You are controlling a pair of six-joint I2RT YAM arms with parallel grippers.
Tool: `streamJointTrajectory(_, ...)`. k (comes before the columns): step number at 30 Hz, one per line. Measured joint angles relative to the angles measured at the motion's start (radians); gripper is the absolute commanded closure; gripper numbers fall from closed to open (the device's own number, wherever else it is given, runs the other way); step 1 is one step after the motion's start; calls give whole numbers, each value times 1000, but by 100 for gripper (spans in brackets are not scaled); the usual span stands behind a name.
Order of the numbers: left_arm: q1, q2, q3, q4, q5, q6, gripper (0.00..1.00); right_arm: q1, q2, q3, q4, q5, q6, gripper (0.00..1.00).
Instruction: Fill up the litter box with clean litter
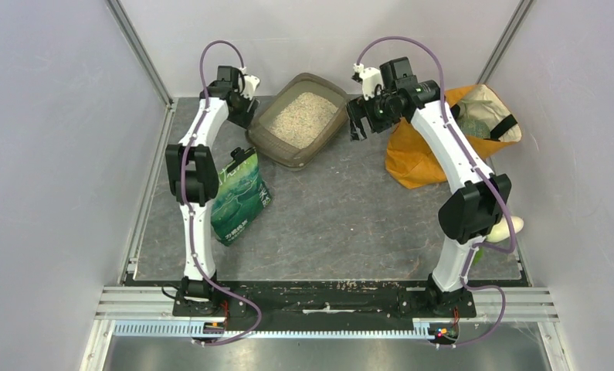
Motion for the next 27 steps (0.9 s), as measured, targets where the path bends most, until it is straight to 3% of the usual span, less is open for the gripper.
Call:
streamJointTrajectory(6,-45,-95,-150,4,80,35,22,1,48,76,60,-4,107,17)
streamJointTrajectory(9,-77,-125,-189,-15,112,37,19,9,97,117,88,9,140,27)
streamJointTrajectory(13,-100,-140,-196,-32,117,27,16,51,182,198,110,95,147,41)
streamJointTrajectory(17,-67,-209,-205,-41,119,-28,14,121,294,325,127,193,106,47)
streamJointTrajectory(21,-2,-352,-212,-45,127,-84,14,184,435,473,135,275,14,51)
streamJointTrajectory(27,56,-657,-349,-43,148,-132,14,223,581,539,138,328,-116,51)
